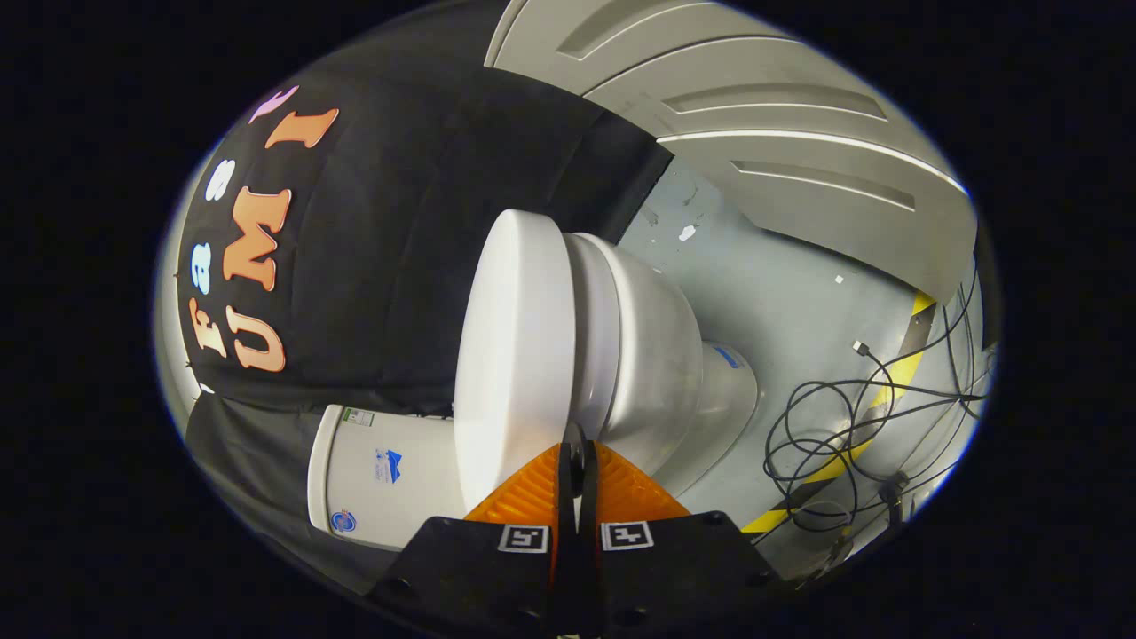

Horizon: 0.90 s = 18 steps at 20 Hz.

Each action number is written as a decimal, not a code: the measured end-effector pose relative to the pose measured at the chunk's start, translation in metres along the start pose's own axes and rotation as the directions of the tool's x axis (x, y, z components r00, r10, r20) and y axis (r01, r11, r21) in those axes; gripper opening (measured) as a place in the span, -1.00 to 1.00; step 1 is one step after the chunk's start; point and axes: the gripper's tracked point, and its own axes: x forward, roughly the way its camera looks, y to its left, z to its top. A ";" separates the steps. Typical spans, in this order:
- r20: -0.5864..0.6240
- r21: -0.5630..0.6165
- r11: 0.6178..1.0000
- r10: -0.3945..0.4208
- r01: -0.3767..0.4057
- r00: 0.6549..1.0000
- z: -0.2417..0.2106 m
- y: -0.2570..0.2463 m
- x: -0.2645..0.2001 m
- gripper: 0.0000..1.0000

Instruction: Open the toilet lid.

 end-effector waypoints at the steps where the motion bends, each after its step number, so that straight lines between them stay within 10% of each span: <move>1: 0.004 0.000 1.000 -0.006 0.006 1.000 0.001 0.002 -0.001 -0.84; 18: 0.097 -0.187 0.982 0.001 0.018 0.995 0.018 0.089 -0.025 -0.84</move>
